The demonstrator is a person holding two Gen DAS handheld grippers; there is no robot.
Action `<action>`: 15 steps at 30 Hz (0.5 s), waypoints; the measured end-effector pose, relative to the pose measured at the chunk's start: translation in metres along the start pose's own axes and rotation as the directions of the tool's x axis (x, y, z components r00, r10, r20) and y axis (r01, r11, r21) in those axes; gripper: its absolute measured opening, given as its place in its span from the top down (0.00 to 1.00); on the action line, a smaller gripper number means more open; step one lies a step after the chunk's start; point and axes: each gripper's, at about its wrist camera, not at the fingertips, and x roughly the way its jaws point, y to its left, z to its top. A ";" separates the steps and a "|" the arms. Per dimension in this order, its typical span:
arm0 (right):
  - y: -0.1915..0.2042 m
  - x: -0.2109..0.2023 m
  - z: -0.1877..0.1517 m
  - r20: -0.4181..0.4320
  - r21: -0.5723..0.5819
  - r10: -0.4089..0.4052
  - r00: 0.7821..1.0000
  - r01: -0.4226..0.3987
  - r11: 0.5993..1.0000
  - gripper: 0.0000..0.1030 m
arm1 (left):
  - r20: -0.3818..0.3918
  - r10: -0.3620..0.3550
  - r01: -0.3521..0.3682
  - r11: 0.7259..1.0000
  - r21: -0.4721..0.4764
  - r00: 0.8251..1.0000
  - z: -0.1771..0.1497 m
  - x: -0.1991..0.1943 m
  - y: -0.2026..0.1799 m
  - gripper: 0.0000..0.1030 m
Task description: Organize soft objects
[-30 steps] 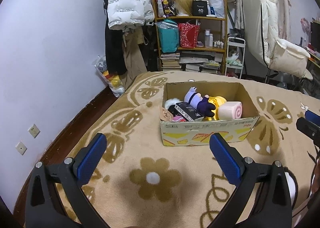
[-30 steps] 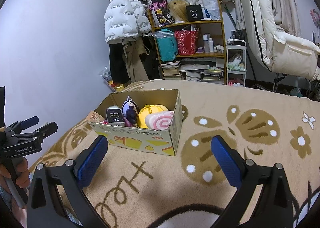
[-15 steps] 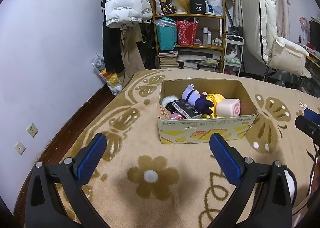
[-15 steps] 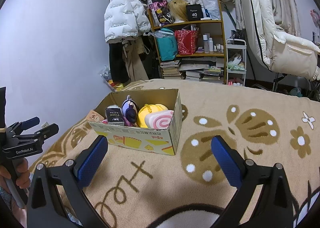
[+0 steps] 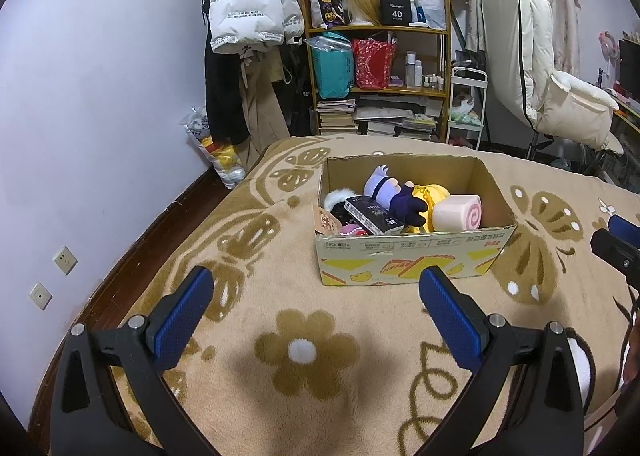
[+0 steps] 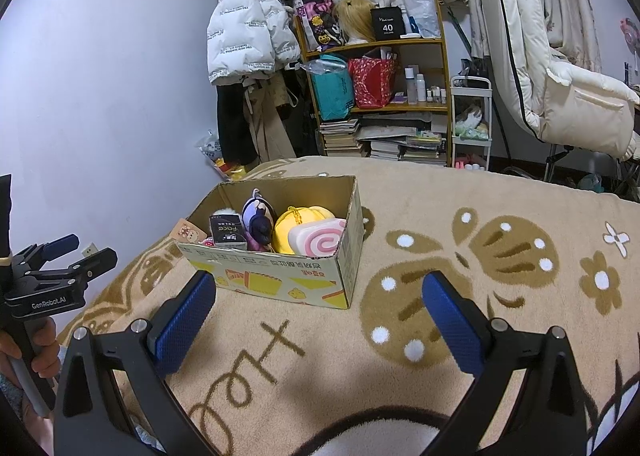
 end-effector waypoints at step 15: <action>-0.001 0.001 0.000 -0.003 -0.001 -0.001 1.000 0.001 1.000 0.00 | 0.000 -0.001 0.001 1.000 0.002 1.000 -0.002 0.001 -0.001 0.01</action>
